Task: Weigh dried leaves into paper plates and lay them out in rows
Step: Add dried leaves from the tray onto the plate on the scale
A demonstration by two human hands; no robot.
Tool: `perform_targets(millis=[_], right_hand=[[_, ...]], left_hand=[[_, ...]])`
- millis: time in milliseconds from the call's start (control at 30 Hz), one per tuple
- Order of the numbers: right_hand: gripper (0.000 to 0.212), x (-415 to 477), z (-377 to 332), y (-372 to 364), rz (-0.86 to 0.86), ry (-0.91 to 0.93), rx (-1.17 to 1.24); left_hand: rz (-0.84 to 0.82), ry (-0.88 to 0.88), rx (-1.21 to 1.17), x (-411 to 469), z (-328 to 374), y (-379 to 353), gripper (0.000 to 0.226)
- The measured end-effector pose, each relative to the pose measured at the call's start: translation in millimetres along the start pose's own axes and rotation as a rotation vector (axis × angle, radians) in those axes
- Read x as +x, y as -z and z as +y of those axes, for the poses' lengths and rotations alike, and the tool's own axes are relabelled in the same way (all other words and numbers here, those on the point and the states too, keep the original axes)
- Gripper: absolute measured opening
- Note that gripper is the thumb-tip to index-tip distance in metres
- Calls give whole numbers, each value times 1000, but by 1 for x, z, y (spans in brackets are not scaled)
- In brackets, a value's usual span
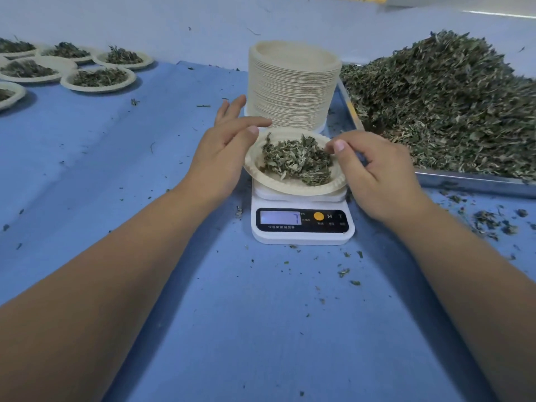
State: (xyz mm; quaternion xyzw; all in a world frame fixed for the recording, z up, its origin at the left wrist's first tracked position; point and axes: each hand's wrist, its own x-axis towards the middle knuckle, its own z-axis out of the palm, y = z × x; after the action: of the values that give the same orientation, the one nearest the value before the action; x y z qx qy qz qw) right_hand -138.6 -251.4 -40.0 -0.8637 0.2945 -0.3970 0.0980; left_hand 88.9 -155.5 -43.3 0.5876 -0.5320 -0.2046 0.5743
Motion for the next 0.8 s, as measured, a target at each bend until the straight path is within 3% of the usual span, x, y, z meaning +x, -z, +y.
perform_targets(millis=[267, 467, 667, 800], right_hand=[[28, 3, -2, 4, 39, -68, -89], [31, 6, 8, 6, -38, -232, -236], [30, 7, 9, 4, -46, -195, -264], [26, 6, 1, 6, 0, -177, -163]], left_hand=[[-11, 37, -4, 1, -4, -4, 33], [106, 330, -234, 8, -1, -10, 41], [82, 329, -220, 11, -11, -9, 38], [54, 334, -219, 10, -13, -9, 50]])
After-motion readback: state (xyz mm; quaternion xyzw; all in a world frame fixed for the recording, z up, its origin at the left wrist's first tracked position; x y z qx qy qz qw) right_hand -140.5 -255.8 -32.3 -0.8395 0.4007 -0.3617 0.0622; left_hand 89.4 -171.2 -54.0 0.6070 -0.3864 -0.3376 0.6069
